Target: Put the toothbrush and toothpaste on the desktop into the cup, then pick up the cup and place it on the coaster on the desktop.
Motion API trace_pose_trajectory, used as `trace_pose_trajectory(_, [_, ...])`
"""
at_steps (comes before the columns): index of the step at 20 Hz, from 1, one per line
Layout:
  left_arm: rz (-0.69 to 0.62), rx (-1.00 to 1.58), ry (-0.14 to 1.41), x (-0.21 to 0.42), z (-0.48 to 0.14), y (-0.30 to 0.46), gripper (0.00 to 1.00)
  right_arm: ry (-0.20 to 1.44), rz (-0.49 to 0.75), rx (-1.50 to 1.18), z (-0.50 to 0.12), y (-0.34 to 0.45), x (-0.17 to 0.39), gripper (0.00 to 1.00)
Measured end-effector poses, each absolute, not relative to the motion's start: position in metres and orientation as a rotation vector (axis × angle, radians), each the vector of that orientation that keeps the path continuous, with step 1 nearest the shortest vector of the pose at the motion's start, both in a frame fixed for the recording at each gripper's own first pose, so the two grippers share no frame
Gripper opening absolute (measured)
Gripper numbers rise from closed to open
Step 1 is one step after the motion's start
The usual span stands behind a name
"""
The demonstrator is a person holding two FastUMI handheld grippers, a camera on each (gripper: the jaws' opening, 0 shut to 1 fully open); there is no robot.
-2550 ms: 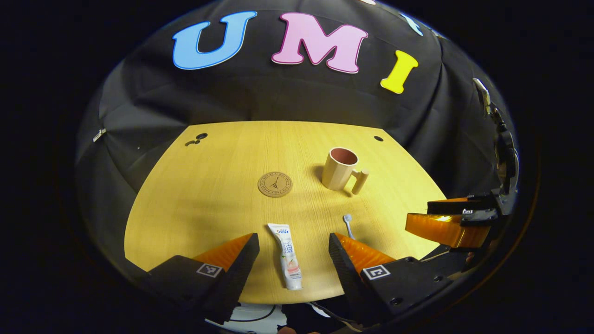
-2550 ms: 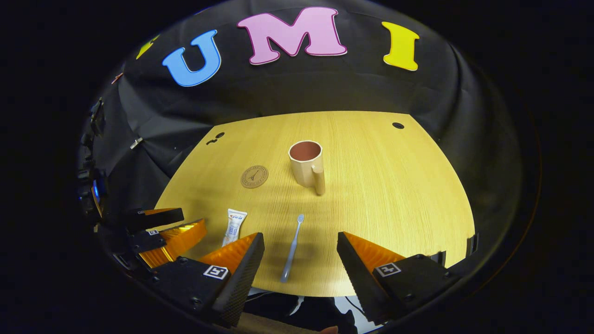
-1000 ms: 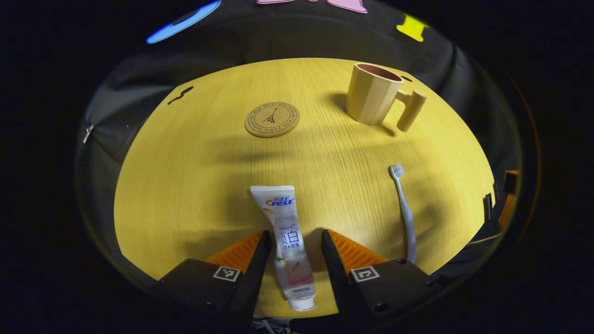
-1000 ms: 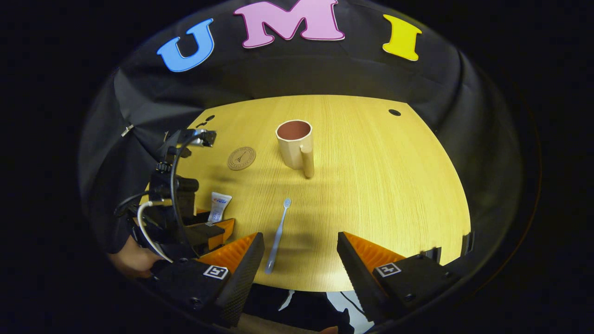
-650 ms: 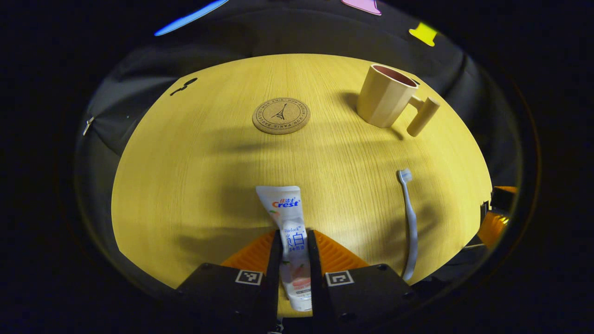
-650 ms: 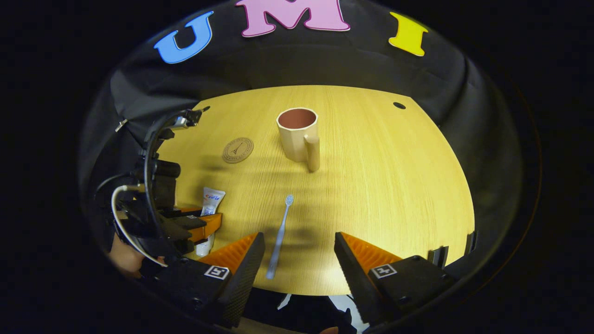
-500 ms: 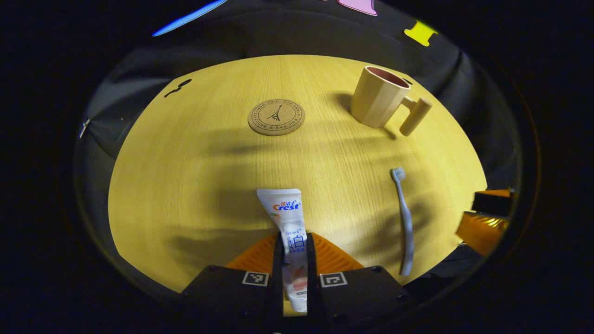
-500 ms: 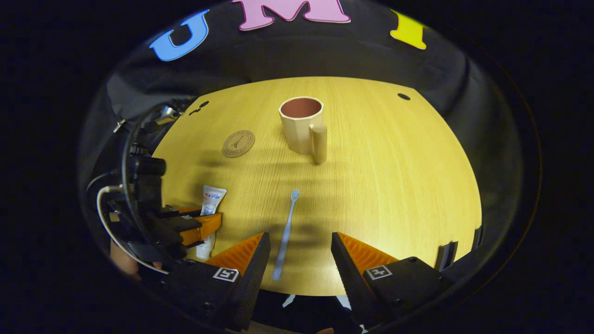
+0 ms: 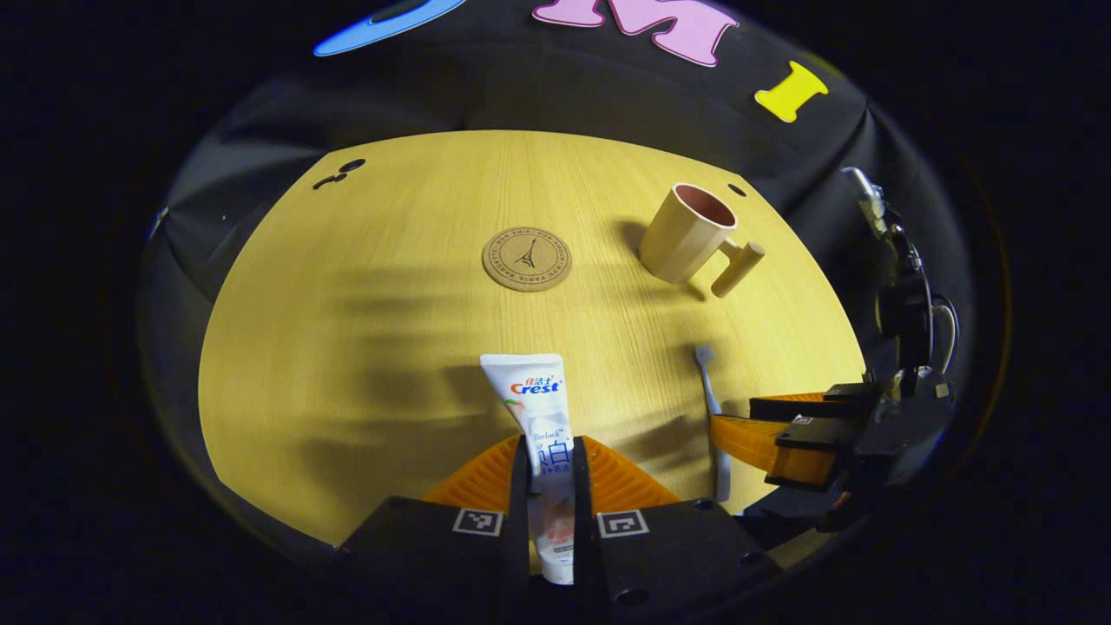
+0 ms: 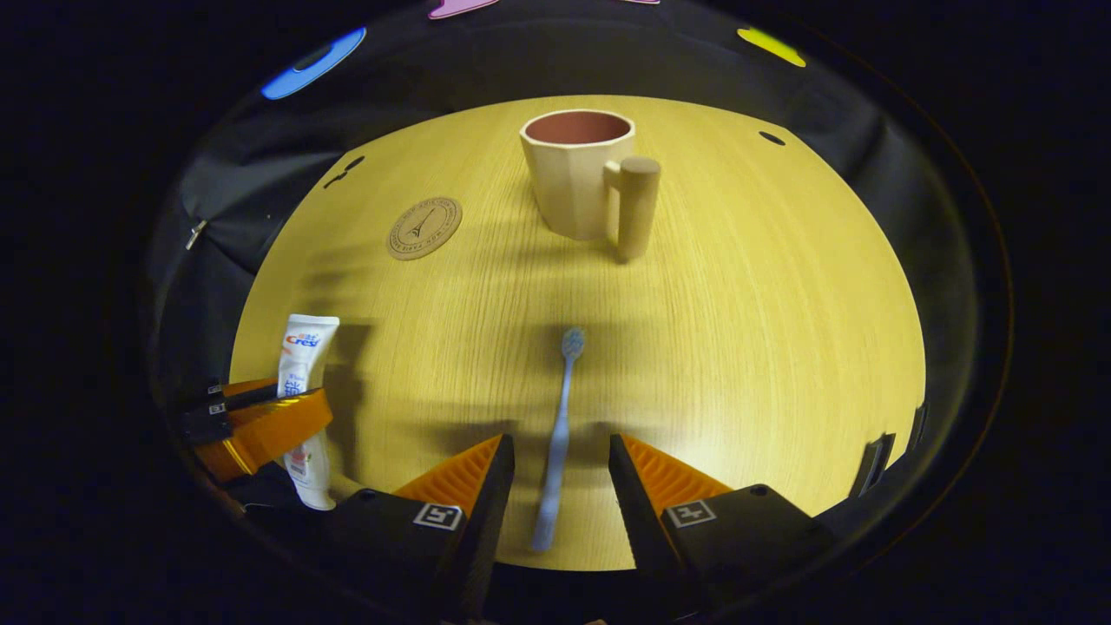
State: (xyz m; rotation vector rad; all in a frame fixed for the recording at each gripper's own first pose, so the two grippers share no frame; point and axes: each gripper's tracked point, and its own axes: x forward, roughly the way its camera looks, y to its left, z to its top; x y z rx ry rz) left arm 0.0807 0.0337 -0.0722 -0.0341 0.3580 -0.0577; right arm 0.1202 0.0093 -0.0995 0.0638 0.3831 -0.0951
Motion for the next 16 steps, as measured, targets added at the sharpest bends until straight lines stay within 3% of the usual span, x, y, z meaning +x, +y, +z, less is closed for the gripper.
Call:
trace_pose_trajectory(1, [-0.055, -0.036, 0.359, 0.079, -0.073, 0.038, 0.25, 0.387, -0.098, 0.069, -0.100, 0.012, 0.121, 0.72])
trace_pose_trajectory(2, [-0.054, -0.041, 0.361, 0.078, -0.073, 0.041, 0.25, 0.391, -0.104, 0.070, -0.100, 0.012, 0.123, 0.61])
trace_pose_trajectory(5, [-0.052, -0.060, 0.363, 0.074, -0.076, 0.048, 0.25, 0.412, -0.131, 0.051, -0.104, 0.010, 0.129, 0.61])
trace_pose_trajectory(6, [-0.052, -0.060, 0.364, 0.073, -0.076, 0.050, 0.30, 0.420, -0.142, 0.043, -0.106, 0.008, 0.131, 0.61])
trace_pose_trajectory(8, [-0.052, -0.056, 0.365, 0.073, -0.077, 0.054, 0.25, 0.427, -0.169, 0.024, -0.109, 0.003, 0.135, 0.61])
trace_pose_trajectory(10, [-0.051, -0.055, 0.367, 0.073, -0.077, 0.057, 0.25, 0.424, -0.179, 0.003, -0.107, 0.002, 0.137, 0.53])
trace_pose_trajectory(12, [-0.050, -0.057, 0.370, 0.073, -0.078, 0.059, 0.25, 0.432, -0.183, 0.005, -0.107, 0.003, 0.134, 0.53])
trace_pose_trajectory(14, [-0.047, -0.065, 0.369, 0.074, -0.079, 0.061, 0.25, 0.441, -0.188, 0.015, -0.107, 0.005, 0.135, 0.43])
trace_pose_trajectory(15, [-0.048, -0.069, 0.368, 0.074, -0.079, 0.061, 0.25, 0.444, -0.184, 0.011, -0.107, 0.005, 0.136, 0.27])
trace_pose_trajectory(16, [-0.048, -0.071, 0.367, 0.074, -0.078, 0.062, 0.25, 0.447, -0.180, 0.009, -0.106, 0.006, 0.135, 0.22])
